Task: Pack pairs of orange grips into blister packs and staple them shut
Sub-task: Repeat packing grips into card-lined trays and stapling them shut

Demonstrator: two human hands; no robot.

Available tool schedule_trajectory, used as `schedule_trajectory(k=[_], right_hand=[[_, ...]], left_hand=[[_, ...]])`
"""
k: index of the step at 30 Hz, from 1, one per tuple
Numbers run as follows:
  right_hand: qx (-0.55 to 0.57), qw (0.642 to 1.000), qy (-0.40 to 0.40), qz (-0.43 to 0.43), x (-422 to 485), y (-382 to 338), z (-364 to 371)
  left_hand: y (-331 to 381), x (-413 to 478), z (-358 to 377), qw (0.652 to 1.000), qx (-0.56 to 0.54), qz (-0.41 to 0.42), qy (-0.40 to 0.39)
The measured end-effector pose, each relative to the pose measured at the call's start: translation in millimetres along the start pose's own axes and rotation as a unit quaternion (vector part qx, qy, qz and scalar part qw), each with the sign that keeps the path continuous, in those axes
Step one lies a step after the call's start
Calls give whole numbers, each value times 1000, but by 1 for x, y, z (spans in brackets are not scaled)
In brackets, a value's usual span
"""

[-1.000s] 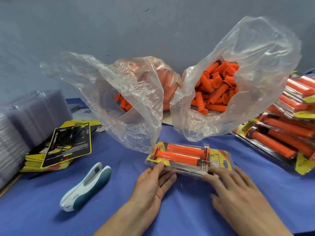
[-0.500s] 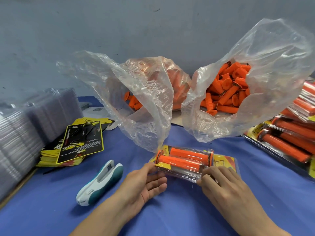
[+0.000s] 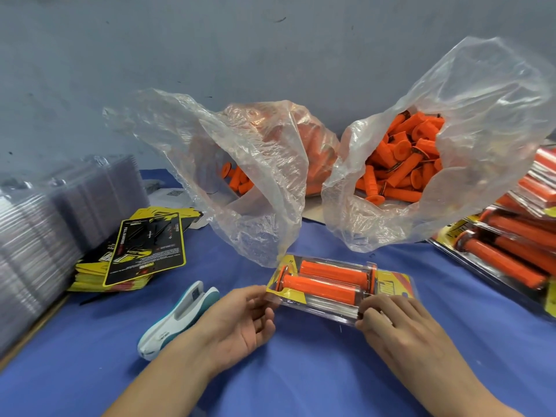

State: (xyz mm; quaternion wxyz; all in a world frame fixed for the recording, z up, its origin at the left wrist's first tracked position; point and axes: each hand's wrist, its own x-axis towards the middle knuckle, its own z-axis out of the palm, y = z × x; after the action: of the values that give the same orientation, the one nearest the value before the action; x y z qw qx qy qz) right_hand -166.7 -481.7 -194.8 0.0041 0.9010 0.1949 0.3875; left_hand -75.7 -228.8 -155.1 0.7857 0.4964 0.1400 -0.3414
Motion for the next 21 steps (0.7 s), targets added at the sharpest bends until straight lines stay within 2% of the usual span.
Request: schedule_trajectory(k=[3, 8, 10, 11, 12, 13, 15, 16, 17, 19, 21], right_hand=[[7, 1000, -12, 4, 0, -1, -2], [51, 998, -17, 19, -1, 2, -5], [64, 997, -10, 34, -1, 0, -6], [62, 997, -6, 40, 0, -2, -5], [57, 997, -4, 45, 1, -5, -4], [50, 998, -1, 48, 2, -7, -3], [35, 998, 2, 57, 4, -10, -2], [35, 997, 2, 66, 6, -11, -2], [36, 997, 5, 75, 6, -13, -2], [30, 996, 16, 81, 7, -16, -1], [29, 996, 20, 81, 7, -20, 0]], left_hand=[[3, 1, 0, 999, 41, -6, -1], [0, 0, 0, 999, 49, 16, 12], [3, -5, -1, 988, 140, 45, 42], [6, -9, -3, 969, 222, 80, 74], [10, -13, -8, 927, 325, 139, 125], [13, -16, -17, 844, 450, 217, 195], [15, -22, -41, 569, 666, 337, 346], [15, -26, -52, 481, 710, 339, 386], [15, -29, -60, 452, 735, 300, 406], [11, -29, -70, 467, 769, 185, 394], [10, -28, -72, 479, 790, 155, 350]])
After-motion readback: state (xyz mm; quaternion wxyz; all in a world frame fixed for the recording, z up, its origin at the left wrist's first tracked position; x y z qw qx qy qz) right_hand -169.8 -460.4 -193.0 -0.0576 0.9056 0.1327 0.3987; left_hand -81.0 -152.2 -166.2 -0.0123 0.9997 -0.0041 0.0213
